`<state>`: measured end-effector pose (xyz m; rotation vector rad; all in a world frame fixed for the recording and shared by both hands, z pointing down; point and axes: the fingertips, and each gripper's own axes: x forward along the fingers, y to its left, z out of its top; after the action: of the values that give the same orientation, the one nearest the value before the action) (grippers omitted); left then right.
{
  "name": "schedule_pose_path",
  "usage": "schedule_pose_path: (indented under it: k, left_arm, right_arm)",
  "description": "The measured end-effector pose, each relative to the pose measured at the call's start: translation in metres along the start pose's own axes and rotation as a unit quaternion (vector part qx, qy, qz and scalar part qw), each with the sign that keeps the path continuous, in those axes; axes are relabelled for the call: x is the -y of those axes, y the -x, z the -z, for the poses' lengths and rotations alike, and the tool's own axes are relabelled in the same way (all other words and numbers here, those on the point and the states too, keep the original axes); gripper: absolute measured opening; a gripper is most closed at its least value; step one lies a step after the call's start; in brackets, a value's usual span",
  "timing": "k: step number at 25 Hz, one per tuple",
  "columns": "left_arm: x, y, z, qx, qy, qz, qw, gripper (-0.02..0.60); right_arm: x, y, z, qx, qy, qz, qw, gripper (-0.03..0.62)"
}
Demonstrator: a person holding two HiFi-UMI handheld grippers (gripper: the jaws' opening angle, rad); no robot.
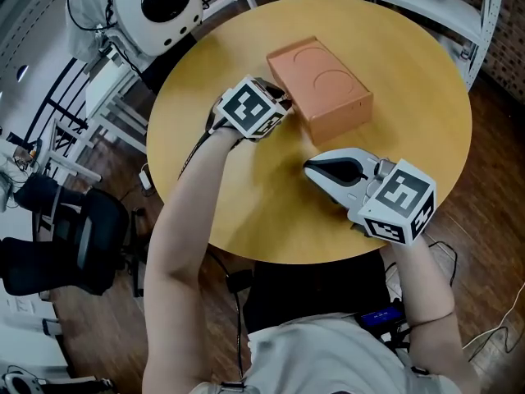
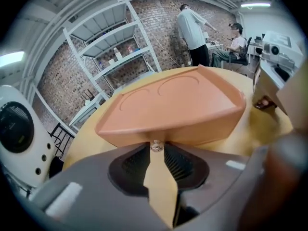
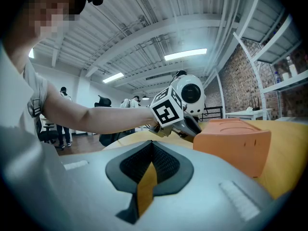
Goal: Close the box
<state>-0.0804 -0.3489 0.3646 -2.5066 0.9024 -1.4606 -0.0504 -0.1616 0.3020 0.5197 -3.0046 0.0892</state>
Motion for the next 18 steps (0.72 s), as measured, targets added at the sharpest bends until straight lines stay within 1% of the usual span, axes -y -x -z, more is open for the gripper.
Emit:
schedule_pose_path:
  k: [2, 4, 6, 7, 8, 9, 11, 12, 14, 15, 16, 18]
  left_arm:
    - [-0.001, 0.007, 0.002, 0.009, 0.015, -0.001, 0.9998, 0.142]
    - [-0.002, 0.022, 0.006, 0.029, 0.035, -0.010, 0.9989, 0.161]
    - [0.003, 0.042, 0.008, 0.077, 0.066, -0.014, 0.9948, 0.162]
    - [0.008, 0.055, 0.006, 0.111, 0.085, -0.012, 0.9901, 0.161]
    - [0.015, 0.070, 0.004, 0.149, 0.105, -0.007, 0.9833, 0.161]
    - [0.023, 0.087, 0.001, 0.188, 0.123, -0.003, 0.9746, 0.153]
    - [0.042, 0.119, -0.005, 0.258, 0.152, 0.004, 0.9539, 0.089]
    - [0.053, 0.132, -0.007, 0.287, 0.163, 0.007, 0.9438, 0.050]
    - [0.073, 0.150, -0.009, 0.330, 0.178, 0.011, 0.9272, 0.002]
    - [0.081, 0.155, -0.008, 0.344, 0.182, 0.014, 0.9208, 0.002]
    - [0.089, 0.158, -0.007, 0.356, 0.187, 0.016, 0.9155, 0.002]
    - [0.099, 0.157, 0.000, 0.371, 0.197, 0.016, 0.9074, 0.002]
  right_arm:
    - [0.000, -0.001, 0.000, -0.001, 0.000, 0.000, 1.000, 0.002]
    - [0.000, -0.001, -0.001, -0.001, 0.000, -0.001, 1.000, 0.002]
    - [-0.001, 0.000, 0.000, -0.002, 0.000, -0.001, 1.000, 0.002]
    - [-0.001, 0.001, 0.000, -0.002, 0.000, -0.001, 1.000, 0.002]
    - [-0.001, 0.001, 0.000, -0.002, 0.000, -0.001, 1.000, 0.002]
    - [-0.001, 0.001, 0.000, -0.002, 0.000, -0.001, 1.000, 0.002]
    - [-0.001, 0.001, 0.000, -0.001, 0.000, -0.001, 1.000, 0.002]
    - [0.000, 0.002, 0.000, -0.001, 0.000, -0.001, 1.000, 0.002]
    - [0.000, 0.002, 0.000, -0.001, -0.001, 0.000, 1.000, 0.002]
    - [0.001, 0.002, 0.000, -0.002, -0.002, 0.000, 1.000, 0.002]
    - [0.001, 0.002, 0.000, -0.002, -0.002, 0.000, 1.000, 0.002]
    - [0.002, 0.000, 0.000, -0.003, -0.003, -0.001, 1.000, 0.002]
